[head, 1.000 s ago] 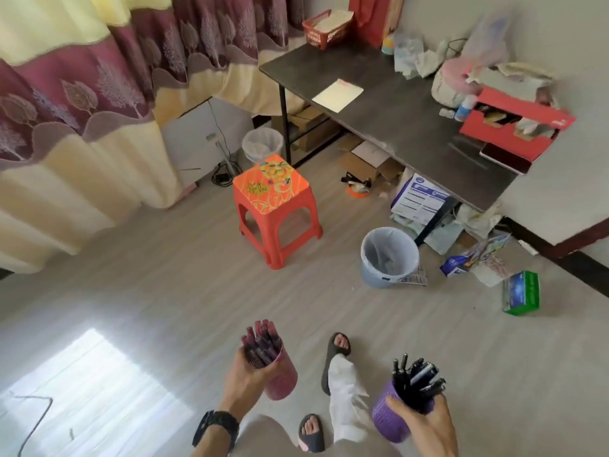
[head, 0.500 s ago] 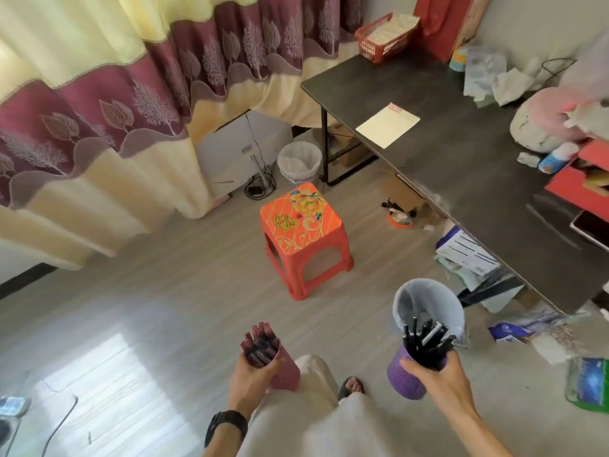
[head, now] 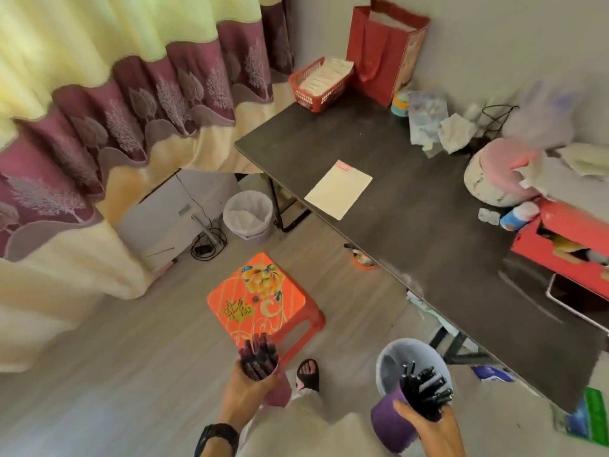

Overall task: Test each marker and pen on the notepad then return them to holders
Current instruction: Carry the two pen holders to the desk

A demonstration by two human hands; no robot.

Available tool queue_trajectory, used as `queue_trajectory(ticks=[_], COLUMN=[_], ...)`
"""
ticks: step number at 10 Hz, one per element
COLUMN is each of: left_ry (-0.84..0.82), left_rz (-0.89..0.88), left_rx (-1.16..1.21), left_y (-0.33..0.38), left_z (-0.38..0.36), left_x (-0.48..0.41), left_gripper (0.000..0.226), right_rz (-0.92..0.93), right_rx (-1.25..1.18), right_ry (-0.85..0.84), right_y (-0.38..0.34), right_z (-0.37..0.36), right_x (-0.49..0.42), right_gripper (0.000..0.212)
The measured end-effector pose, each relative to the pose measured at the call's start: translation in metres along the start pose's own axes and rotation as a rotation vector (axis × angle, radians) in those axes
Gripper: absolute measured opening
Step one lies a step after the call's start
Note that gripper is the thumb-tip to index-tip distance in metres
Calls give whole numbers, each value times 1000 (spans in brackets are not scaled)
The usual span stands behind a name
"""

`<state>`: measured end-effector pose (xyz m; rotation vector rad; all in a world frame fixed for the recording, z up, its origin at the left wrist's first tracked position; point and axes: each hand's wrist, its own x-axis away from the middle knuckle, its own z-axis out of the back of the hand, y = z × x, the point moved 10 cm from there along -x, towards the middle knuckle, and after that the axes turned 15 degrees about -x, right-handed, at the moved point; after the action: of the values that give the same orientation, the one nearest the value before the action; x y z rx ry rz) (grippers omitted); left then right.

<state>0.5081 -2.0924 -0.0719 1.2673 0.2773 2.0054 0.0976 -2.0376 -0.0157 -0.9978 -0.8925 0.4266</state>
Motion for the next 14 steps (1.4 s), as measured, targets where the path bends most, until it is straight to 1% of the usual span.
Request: queue_trajectory(ticks=[1,2,3,4,5,6,7,8,9,11,12,13,14], left_ry=[-29,-40,-47,-35,-37,-98,-206,-142,-127,-147,-217,-283,-412], left_rz=[-81,-172,-231,-278,-243,-251,-329,-310,-331,-410,-422,-445,-462], left_rx=[-89,-200,-251,-270,-292,-277,-274,-301,-372,-480,-486,-525,-623], left_y=[57,140,192,247,283,309,349,377,411,466,492,508,524], left_z=[4,6,-2,-24,-53,-74,-92,-90,-94,-102,-113,-123,-143], left_x=[-35,-65,-78,-93,-106,-114,-118,-127,-135,-155,-172,-191,-221], left_gripper=[65,64,64,64,71,84,77,75,81,72,83,85,80], right_rz=[-153,-338,-355,-350,-331,-266,-252,-236,-160,-116,-129,-190,-282], right_rx=[77,-129,-135,-213,-213,-228,-264,-264,-191,-219,-257,-306,-375], right_ry=[-156,-40,5,99,39,71,67,53,-17,-14,33,60,87], right_y=[-12,-34,-42,-58,-72,-94,-123,-146,-171,-180,-176,-163,-146], right_z=[-17,-21,-20,-20,-29,-30,-35,-38,-48,-68,-78,-88,-109], right_x=[-6,-35,-61,-95,-136,-164,-205,-238,-278,-317,-317,-316,-311], right_gripper=[89,79,79,81,70,75,91,100,92,92,93,95,97])
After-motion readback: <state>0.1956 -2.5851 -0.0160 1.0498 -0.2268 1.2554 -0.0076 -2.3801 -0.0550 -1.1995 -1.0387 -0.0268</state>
